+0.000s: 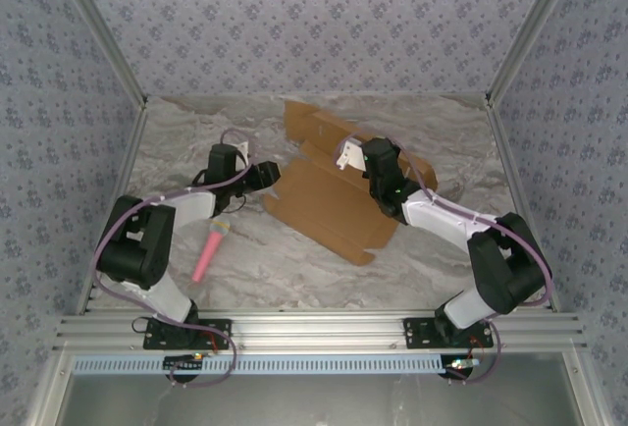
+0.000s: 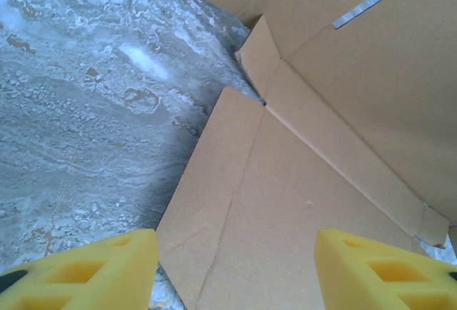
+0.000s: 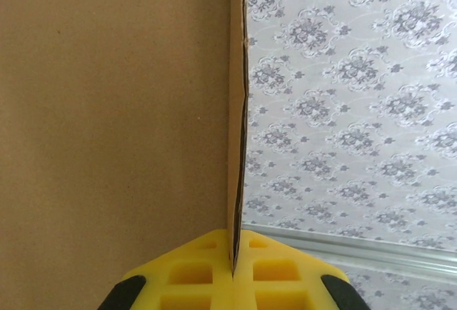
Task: Fold the paper box
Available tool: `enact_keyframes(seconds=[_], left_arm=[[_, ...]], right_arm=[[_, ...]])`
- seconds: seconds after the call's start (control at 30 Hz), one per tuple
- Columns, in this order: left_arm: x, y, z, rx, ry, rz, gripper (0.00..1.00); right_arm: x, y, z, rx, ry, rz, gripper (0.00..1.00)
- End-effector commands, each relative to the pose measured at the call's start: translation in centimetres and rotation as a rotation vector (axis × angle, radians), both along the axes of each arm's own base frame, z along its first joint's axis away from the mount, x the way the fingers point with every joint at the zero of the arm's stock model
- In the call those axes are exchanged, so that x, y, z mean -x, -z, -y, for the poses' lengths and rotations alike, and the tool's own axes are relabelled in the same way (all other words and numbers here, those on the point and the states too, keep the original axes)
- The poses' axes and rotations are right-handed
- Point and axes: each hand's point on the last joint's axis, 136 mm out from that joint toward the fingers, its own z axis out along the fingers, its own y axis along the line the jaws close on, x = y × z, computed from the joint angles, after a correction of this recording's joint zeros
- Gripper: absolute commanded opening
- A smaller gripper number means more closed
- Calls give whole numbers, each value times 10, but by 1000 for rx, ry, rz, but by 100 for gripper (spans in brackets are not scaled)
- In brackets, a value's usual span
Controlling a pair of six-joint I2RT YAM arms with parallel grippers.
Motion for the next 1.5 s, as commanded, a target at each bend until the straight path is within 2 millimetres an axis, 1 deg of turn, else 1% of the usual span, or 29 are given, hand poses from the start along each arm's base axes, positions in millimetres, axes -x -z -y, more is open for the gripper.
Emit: enact_keyframes(seconds=[0.0, 0.3, 0.33, 0.6, 0.83, 0.93, 1.07, 1.17, 1.27, 1.37, 1.47], left_arm=[[0, -22, -2, 3, -11, 44, 60], [3, -27, -6, -26, -13, 57, 61], [3, -28, -6, -29, -14, 59, 61], [5, -28, -7, -25, -17, 56, 62], [5, -29, -8, -29, -18, 57, 63], [5, -33, -8, -35, -17, 62, 64], [6, -46, -10, -54, -12, 92, 67], [8, -59, -14, -73, -16, 117, 70], [10, -74, -17, -86, -19, 142, 70], [13, -95, -20, -90, -28, 177, 72], [20, -122, -18, -66, -6, 222, 74]], right_arm=[[-2, -13, -5, 38, -36, 72, 0], [-6, 2, -7, 76, -74, 96, 0], [-6, 6, -7, 81, -76, 91, 0], [-7, 21, -7, 99, -74, 101, 0], [-8, 20, -6, 109, -76, 115, 0], [-4, 18, -8, 70, -93, 74, 0], [9, 16, -10, -19, -117, -36, 0], [23, 11, -14, -135, -158, -138, 0], [35, 2, -16, -243, -190, -225, 0], [42, -7, -16, -289, -209, -265, 0], [44, -15, -17, -312, -223, -268, 0]])
